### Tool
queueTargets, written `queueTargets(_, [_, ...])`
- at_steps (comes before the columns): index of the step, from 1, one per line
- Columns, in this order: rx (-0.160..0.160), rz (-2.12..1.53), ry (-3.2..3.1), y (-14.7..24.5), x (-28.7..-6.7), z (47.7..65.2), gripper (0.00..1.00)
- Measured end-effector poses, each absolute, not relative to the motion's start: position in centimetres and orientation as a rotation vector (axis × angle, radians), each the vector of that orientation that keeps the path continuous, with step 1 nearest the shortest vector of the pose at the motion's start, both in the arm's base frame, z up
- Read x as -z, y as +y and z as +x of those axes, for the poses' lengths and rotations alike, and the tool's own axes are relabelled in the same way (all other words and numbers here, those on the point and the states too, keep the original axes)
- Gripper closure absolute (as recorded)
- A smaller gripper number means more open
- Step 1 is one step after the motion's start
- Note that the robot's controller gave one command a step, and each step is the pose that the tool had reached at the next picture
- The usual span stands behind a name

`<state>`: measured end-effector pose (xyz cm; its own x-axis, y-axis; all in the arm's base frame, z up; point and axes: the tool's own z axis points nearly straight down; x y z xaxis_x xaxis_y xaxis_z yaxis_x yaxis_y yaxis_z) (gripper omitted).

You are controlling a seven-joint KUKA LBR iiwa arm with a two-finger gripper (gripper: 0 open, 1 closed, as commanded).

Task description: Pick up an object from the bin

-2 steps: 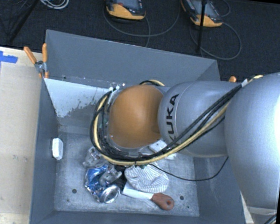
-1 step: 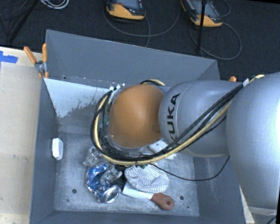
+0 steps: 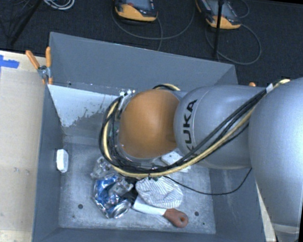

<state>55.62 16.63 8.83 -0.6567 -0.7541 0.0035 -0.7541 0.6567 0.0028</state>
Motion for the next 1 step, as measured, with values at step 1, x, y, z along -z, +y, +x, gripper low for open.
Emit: queueTargets(1, [0.002, 1.302, -2.858, 16.65, -9.41, 55.63, 1.00])
